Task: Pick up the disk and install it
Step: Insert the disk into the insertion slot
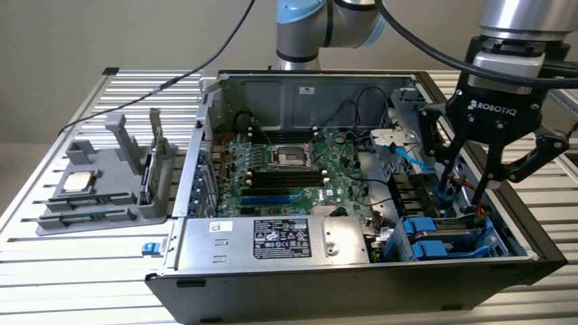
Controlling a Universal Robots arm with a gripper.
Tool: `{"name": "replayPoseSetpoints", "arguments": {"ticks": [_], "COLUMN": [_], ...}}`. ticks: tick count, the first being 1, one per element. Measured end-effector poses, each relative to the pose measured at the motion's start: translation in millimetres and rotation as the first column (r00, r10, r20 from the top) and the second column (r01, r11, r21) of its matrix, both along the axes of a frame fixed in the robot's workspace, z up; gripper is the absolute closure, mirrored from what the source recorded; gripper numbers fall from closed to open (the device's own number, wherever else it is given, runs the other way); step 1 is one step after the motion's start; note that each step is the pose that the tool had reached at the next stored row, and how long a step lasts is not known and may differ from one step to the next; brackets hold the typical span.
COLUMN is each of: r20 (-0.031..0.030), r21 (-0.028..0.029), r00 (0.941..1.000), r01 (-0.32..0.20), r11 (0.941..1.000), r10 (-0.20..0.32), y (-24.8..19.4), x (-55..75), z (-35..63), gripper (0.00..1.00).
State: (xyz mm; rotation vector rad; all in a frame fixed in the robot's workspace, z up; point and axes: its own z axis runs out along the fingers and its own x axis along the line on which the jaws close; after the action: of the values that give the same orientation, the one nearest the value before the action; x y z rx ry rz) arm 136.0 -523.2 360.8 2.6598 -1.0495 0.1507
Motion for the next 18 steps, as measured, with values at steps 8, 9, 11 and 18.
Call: {"name": "replayPoseSetpoints", "arguments": {"ticks": [8,9,11,18], "r20": [0.0,0.0,-0.0001,-0.0001], "r21": [0.001,0.0013,0.0018,0.0023], "r00": [0.9997,0.9997,0.9997,0.9993], "r01": [0.023,0.024,0.026,0.037], "r11": [0.9997,0.9997,0.9997,0.9993], "r10": [-0.023,-0.024,-0.026,-0.037], "y": [-6.7,-7.1,-7.9,-11.0], "x": [4.8,5.7,7.6,12.2], "z": [0.0,0.0,0.0,0.0], "gripper": [0.57,0.57,0.57,0.57]}}
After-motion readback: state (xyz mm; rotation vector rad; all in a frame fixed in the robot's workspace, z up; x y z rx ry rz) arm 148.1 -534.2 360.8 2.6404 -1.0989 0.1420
